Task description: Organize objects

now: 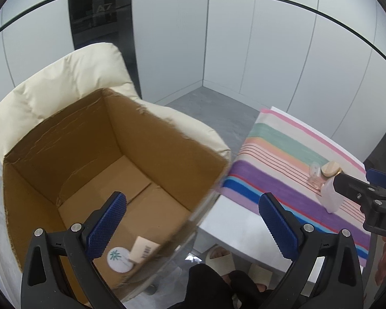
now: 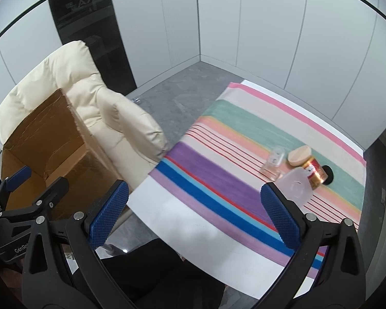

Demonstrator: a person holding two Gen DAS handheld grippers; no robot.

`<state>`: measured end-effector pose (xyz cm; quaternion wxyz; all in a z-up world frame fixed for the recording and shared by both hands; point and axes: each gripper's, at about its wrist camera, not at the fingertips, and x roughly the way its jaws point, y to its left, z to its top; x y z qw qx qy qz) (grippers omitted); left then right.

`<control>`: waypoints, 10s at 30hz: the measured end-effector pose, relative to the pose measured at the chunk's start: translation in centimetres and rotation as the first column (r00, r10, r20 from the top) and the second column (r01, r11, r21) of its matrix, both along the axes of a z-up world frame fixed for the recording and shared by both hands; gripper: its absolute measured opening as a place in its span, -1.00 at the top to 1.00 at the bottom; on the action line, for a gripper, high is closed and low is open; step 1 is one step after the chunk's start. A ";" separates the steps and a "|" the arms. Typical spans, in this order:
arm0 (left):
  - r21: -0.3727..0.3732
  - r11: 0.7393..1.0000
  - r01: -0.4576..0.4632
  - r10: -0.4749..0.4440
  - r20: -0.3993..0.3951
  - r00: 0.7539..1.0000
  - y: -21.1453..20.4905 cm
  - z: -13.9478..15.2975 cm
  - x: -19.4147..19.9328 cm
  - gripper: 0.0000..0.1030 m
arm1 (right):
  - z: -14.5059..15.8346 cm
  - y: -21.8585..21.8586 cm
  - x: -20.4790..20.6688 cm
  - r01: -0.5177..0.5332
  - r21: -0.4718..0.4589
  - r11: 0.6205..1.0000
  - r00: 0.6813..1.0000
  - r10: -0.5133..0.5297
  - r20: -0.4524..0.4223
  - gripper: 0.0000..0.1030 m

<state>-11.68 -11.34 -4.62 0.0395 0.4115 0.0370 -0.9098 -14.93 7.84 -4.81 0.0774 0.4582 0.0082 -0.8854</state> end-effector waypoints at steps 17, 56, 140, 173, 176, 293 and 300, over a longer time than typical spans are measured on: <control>0.007 0.993 0.117 -0.117 0.009 0.993 6.8 0.0 -1.5 -1.00 | -0.1 7.4 0.8 0.114 -0.003 0.993 0.993 -0.114 0.006 -1.00; -0.011 0.911 0.413 -0.413 0.016 0.911 24.1 1.0 -0.8 -1.00 | -0.6 24.0 6.4 0.362 -0.009 0.932 0.932 -0.362 0.020 -1.00; 0.032 0.854 0.520 -0.518 0.155 0.841 26.1 -11.6 -10.0 -0.67 | -15.2 23.5 -6.4 0.207 -0.055 0.977 0.977 -0.203 0.071 -0.10; -0.004 0.889 0.457 -0.457 0.032 0.889 22.7 3.7 4.1 -0.67 | 3.1 18.0 9.1 0.261 -0.009 0.965 0.965 -0.261 -0.020 -0.10; 0.018 0.897 0.442 -0.443 0.015 0.897 21.9 4.1 4.5 -0.67 | 3.2 17.6 9.7 0.259 -0.016 0.966 0.965 -0.259 -0.033 -0.10; 0.051 0.947 -0.319 0.320 -0.018 0.947 -16.3 2.3 10.2 -1.00 | 1.2 -21.3 4.7 -0.425 0.036 0.905 0.901 0.426 -0.080 -0.85; 0.046 0.961 -0.274 0.275 -0.019 0.961 -14.0 2.3 8.4 -1.00 | 1.3 -17.7 3.6 -0.358 0.026 0.933 0.930 0.359 -0.082 -1.00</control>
